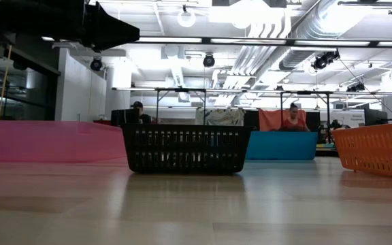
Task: Sort Halloween decoration
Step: Put the orange spider toy into the pink bin
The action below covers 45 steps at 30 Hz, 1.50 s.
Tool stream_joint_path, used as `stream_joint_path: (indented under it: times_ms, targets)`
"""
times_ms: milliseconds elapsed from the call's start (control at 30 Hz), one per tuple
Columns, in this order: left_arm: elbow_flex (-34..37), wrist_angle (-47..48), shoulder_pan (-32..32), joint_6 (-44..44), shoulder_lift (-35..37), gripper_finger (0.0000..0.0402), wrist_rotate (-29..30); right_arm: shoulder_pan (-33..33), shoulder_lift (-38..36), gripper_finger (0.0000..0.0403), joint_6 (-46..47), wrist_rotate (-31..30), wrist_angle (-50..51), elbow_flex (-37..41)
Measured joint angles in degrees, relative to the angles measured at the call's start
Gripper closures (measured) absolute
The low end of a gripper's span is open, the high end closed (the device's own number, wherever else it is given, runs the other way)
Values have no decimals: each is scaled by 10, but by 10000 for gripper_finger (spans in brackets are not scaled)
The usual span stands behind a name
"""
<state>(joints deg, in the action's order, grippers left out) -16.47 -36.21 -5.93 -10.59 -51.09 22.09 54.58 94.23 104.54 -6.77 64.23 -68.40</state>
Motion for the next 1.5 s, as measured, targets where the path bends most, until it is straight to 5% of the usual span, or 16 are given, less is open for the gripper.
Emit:
stream_joint_path:
  times_ms: [367, 800, 1500]
  targets:
    - [0, 3, 0, 0, 0, 261, 0, -2, -12, 387, 95, 2, -111, 41]
    - [0, 3, 0, 1, 0, 261, 0, -3, -11, 210, 56, 71, -223, 132]
    - [0, 5, 0, 12, 0, 261, 0, -28, 45, 206, -43, 111, -237, 132]
